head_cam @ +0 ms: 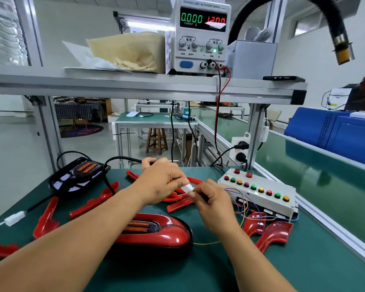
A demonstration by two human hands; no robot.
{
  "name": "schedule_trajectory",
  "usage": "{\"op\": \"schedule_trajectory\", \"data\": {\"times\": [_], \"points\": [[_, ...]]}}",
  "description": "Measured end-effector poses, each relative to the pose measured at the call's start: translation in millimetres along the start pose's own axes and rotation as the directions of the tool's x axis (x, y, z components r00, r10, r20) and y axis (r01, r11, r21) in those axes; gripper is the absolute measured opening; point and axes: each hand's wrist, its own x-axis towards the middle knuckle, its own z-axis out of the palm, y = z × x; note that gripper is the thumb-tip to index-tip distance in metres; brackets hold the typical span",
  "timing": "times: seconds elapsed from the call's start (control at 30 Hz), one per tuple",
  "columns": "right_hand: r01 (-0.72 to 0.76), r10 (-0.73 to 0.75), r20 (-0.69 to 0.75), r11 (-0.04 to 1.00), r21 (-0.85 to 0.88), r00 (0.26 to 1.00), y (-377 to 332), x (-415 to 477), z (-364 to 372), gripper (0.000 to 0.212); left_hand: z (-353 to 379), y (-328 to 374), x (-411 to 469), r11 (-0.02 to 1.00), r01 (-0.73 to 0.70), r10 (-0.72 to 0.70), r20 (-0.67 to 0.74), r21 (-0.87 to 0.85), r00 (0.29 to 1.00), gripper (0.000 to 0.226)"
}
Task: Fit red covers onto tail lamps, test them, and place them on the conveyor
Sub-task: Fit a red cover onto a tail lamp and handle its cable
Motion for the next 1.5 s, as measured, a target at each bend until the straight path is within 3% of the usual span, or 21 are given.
{"op": "schedule_trajectory", "data": {"times": [0.13,0.2,0.3,0.37,0.4,0.47,0.53,0.67,0.8,0.9,1.03,1.17,1.27,1.37,1.5], "points": [[-0.067,0.067,0.023,0.997,0.025,0.998,4.0,-4.0,8.6,0.020,-3.4,-4.0,-2.4,0.997,0.051,-0.058,0.129,0.054,0.990,0.022],[-0.169,0.174,0.095,0.984,-0.064,0.980,6.8,-5.0,11.2,0.008,-10.6,-10.0,-8.2,0.996,0.077,-0.082,0.167,0.041,0.983,0.030],[-0.276,0.322,0.136,0.920,-0.277,0.937,10.0,-3.0,10.6,0.021,-28.6,-25.2,-30.3,0.943,0.174,-0.195,-0.048,-0.282,0.980,0.036],[-0.315,0.406,0.188,0.870,-0.379,0.894,7.0,3.0,7.5,0.027,-35.7,-39.0,-59.3,0.844,0.284,-0.406,-0.196,-0.454,0.893,0.028],[-0.319,0.437,0.221,0.849,-0.422,0.872,6.6,5.0,8.2,0.028,-36.0,-45.2,-75.3,0.786,0.384,-0.524,-0.192,-0.484,0.830,0.029],[-0.314,0.476,0.255,0.816,-0.486,0.842,3.1,6.5,10.7,0.027,-30.4,-53.5,-103.5,0.647,0.605,-0.703,-0.056,-0.464,0.709,0.025],[-0.282,0.463,0.209,0.778,-0.561,0.861,-0.1,6.6,11.9,0.029,-21.1,-54.0,-120.2,0.547,0.743,-0.773,0.108,-0.385,0.625,0.026],[-0.362,0.419,0.014,0.801,-0.476,0.908,5.2,1.3,9.5,0.020,-13.8,-46.6,-123.1,0.446,0.831,-0.777,0.318,-0.332,0.544,0.046],[-0.376,0.397,-0.015,0.855,-0.356,0.918,7.1,-1.3,12.0,0.012,-12.3,-47.2,-122.2,0.328,0.827,-0.732,0.431,-0.456,0.527,0.039],[-0.377,0.394,-0.002,0.878,-0.296,0.919,4.1,-2.6,13.7,0.014,-12.2,-46.0,-122.8,0.284,0.779,-0.672,0.463,-0.560,0.578,0.036],[-0.331,0.354,0.014,0.888,-0.319,0.935,1.8,-1.7,10.8,0.015,-7.4,-46.9,-121.5,0.250,0.669,-0.638,0.401,-0.700,0.657,0.036],[-0.297,0.281,-0.096,0.894,-0.334,0.955,2.5,3.7,-1.9,0.018,8.2,-47.9,-117.8,0.228,0.587,-0.686,0.300,-0.777,0.663,0.038],[-0.293,0.335,-0.023,0.785,-0.546,0.942,11.5,16.5,-11.4,0.034,17.8,-51.8,-113.8,0.197,0.507,-0.704,0.239,-0.839,0.668,0.032],[-0.289,0.540,0.112,0.601,-0.745,0.834,27.9,27.4,-14.2,0.067,24.1,-55.4,-110.4,0.229,0.470,-0.701,0.190,-0.853,0.688,0.030],[-0.264,0.595,0.149,0.549,-0.793,0.790,46.7,33.3,-10.1,0.074,30.3,-60.8,-108.6,0.260,0.464,-0.657,0.197,-0.847,0.728,0.036]]}}
